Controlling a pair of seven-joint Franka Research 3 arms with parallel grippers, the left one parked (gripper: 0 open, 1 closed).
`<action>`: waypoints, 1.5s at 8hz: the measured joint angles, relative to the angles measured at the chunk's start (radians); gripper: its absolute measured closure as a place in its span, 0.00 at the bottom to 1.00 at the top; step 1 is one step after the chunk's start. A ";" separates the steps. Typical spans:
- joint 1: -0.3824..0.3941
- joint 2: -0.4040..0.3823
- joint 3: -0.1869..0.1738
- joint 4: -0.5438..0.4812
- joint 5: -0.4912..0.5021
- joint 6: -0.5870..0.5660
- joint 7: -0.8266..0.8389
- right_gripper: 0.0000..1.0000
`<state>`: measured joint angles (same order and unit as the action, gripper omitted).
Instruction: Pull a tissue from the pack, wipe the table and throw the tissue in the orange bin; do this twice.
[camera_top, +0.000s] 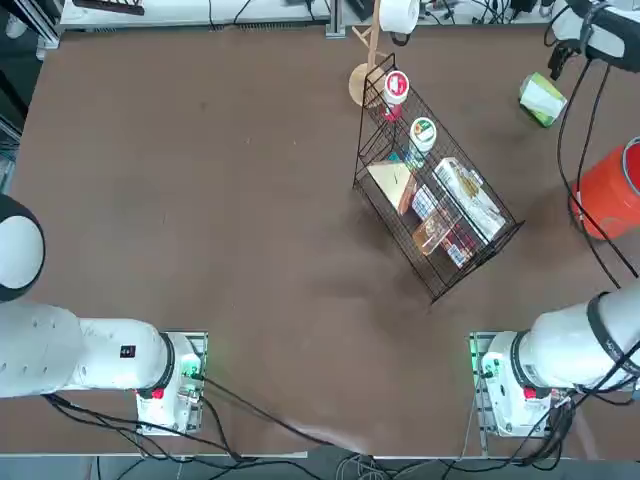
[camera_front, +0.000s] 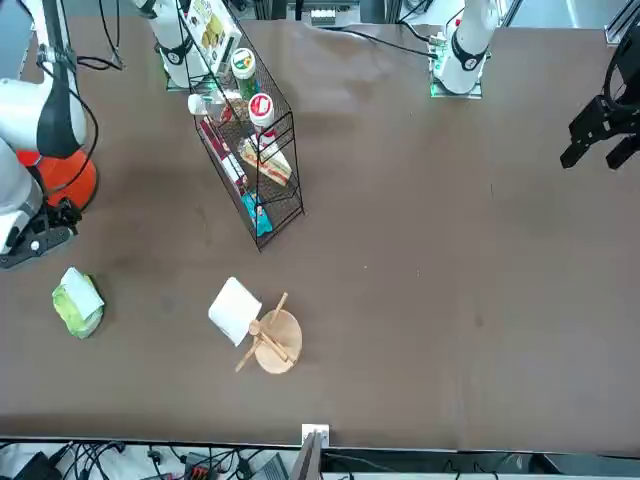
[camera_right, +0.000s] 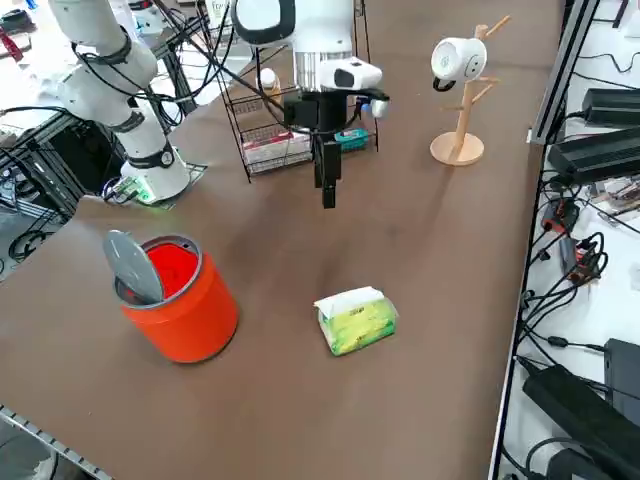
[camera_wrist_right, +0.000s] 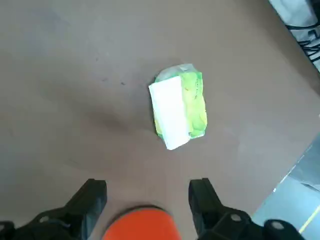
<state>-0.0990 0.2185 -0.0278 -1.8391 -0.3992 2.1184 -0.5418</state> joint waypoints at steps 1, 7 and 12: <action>-0.005 0.018 0.000 0.000 -0.034 0.014 -0.013 0.00; -0.044 0.154 0.000 -0.006 -0.222 0.210 -0.031 0.00; -0.110 0.232 -0.001 0.001 -0.237 0.338 -0.149 0.00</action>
<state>-0.2090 0.4505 -0.0289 -1.8383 -0.6358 2.4567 -0.6911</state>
